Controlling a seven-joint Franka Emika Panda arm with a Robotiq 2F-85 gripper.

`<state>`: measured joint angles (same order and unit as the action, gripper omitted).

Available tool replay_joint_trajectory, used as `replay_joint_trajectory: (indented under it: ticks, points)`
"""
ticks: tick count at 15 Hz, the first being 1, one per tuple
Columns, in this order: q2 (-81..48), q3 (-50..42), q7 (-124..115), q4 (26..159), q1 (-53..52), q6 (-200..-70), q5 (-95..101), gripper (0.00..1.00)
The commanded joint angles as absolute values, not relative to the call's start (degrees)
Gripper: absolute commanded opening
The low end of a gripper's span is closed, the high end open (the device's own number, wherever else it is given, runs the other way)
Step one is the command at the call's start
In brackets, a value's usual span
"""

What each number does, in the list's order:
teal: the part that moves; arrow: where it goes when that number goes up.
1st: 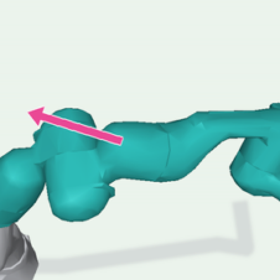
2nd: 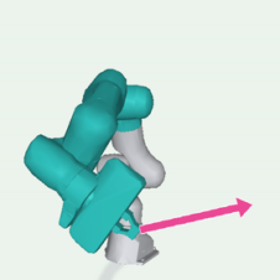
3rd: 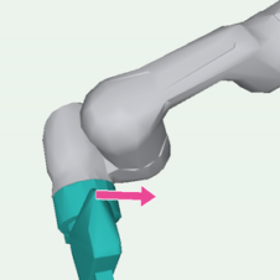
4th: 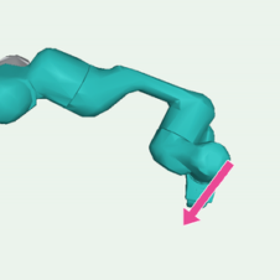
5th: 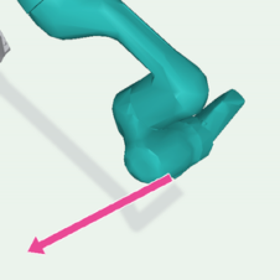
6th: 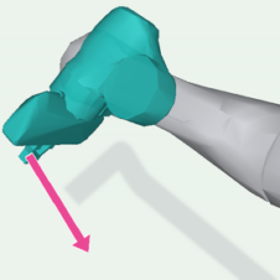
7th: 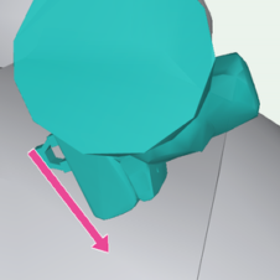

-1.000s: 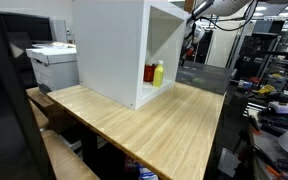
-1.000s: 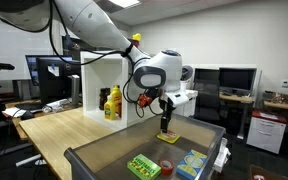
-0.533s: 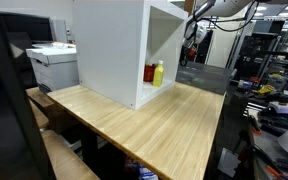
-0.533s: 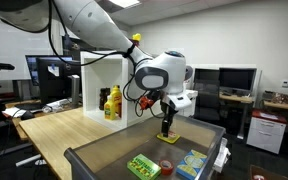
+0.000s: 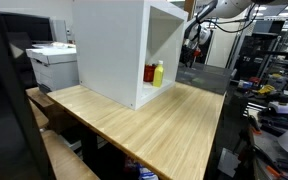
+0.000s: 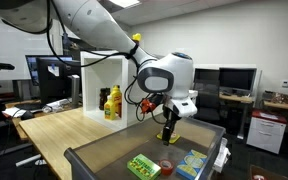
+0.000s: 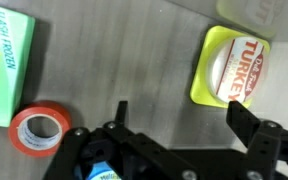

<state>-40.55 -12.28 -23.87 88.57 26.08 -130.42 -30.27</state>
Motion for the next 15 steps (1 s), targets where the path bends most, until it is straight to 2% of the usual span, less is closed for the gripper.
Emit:
replay_joint_trajectory:
  ticks: [1,15]
  points:
    - [-41.0,-13.3,-25.3,88.7,26.1,-127.5,-28.6,1.00]
    - [-43.4,-13.8,-25.7,88.8,24.6,-126.2,-27.0,1.00]
